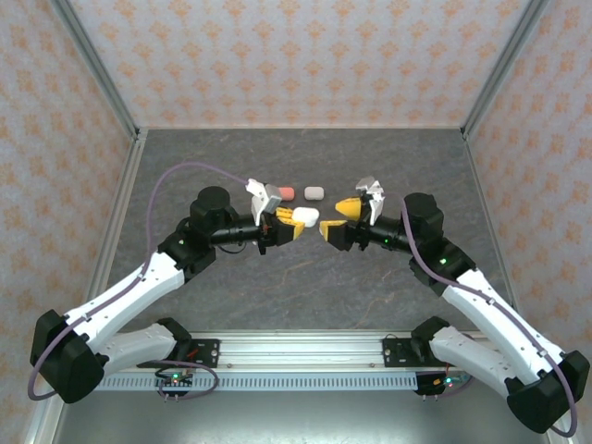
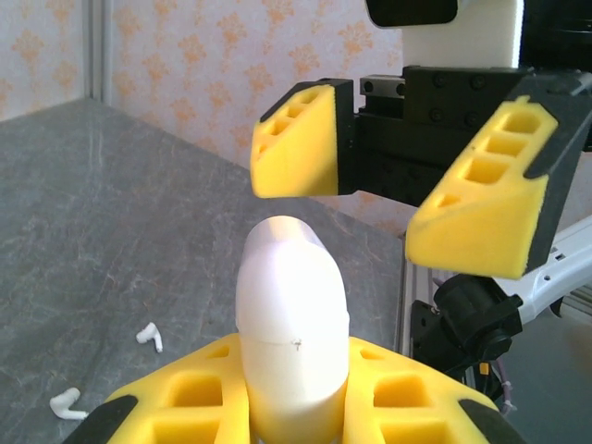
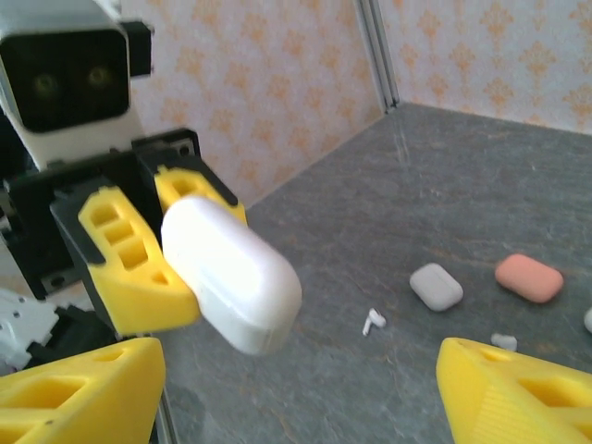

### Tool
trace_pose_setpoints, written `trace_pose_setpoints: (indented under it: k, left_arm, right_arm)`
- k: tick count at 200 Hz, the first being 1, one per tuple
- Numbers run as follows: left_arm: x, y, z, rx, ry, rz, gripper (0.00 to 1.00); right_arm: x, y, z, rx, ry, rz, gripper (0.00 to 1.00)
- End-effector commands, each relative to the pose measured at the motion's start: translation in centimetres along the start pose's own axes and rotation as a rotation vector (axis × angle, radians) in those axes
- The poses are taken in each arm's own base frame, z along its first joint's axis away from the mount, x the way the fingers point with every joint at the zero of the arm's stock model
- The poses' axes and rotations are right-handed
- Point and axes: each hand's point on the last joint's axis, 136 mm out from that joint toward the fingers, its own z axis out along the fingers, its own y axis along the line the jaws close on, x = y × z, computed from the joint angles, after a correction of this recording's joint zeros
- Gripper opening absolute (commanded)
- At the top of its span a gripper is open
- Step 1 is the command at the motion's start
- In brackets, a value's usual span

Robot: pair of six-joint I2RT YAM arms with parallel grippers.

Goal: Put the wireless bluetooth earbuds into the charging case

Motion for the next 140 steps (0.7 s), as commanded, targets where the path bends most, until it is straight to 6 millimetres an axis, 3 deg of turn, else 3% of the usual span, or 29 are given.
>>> trace_pose_setpoints:
  k: [1,140]
  left_arm:
    - [-1.4,-1.1,-0.4,0.027,-0.058,0.086,0.00]
    - [-1.3,-2.0,0.2,0.073,-0.052,0.097,0.00]
  right_arm:
    - [-2.6,0.7,0.1,-0.039,-0.087,-0.004,0.76]
    - [-2.9,-1.8,1.1,0.073,-0.078,0.023,0.66]
